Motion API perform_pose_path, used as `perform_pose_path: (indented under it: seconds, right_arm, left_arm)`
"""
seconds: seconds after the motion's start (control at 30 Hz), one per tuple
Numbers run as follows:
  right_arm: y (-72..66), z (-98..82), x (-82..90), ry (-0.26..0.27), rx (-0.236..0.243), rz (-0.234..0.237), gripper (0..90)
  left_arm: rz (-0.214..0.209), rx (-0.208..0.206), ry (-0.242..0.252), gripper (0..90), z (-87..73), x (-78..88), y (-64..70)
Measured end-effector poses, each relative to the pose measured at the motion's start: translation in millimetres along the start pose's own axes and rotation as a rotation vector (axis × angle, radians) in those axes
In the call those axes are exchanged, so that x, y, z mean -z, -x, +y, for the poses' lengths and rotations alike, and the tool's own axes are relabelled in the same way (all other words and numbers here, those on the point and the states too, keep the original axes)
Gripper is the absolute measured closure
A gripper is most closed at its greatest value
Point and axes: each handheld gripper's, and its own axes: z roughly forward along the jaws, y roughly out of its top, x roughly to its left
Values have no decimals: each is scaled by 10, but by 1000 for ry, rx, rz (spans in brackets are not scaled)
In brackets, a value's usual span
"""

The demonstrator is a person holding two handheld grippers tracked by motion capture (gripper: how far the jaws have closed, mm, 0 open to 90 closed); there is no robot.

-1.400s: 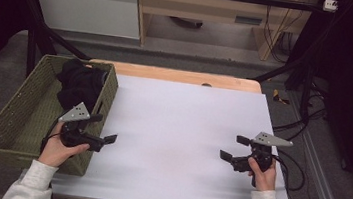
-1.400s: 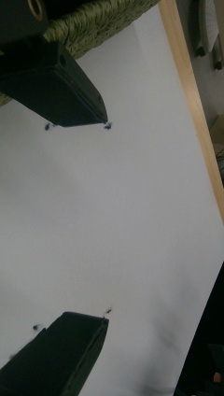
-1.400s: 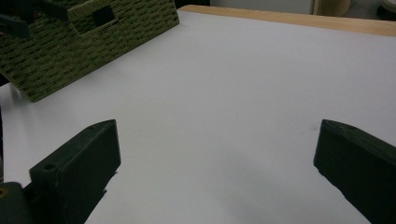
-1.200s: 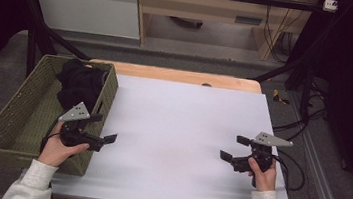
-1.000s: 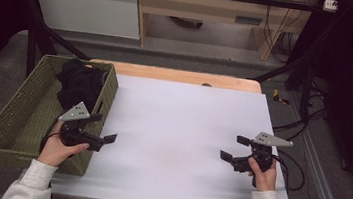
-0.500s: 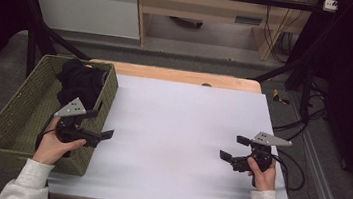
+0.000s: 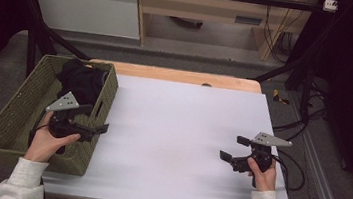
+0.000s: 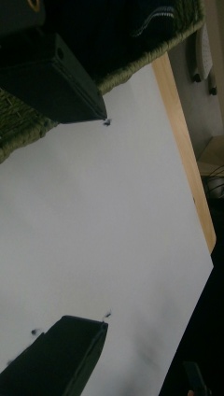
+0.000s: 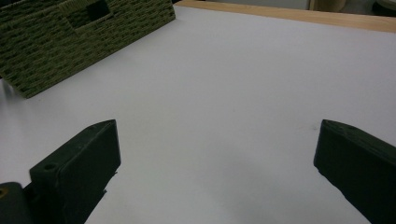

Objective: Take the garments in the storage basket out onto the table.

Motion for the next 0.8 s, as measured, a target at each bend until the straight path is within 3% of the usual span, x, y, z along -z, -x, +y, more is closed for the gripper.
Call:
perform_pose_path:
  seconds: [0.43, 0.8]
  right_arm:
    - [1, 1, 5, -1, -1, -2, 10]
    - [1, -1, -1, -2, 1, -4, 10]
  left_arm:
    - [91, -33, -26, 0, 289, 223, -150]
    - [198, -28, -70, 0, 526, 260, -439]
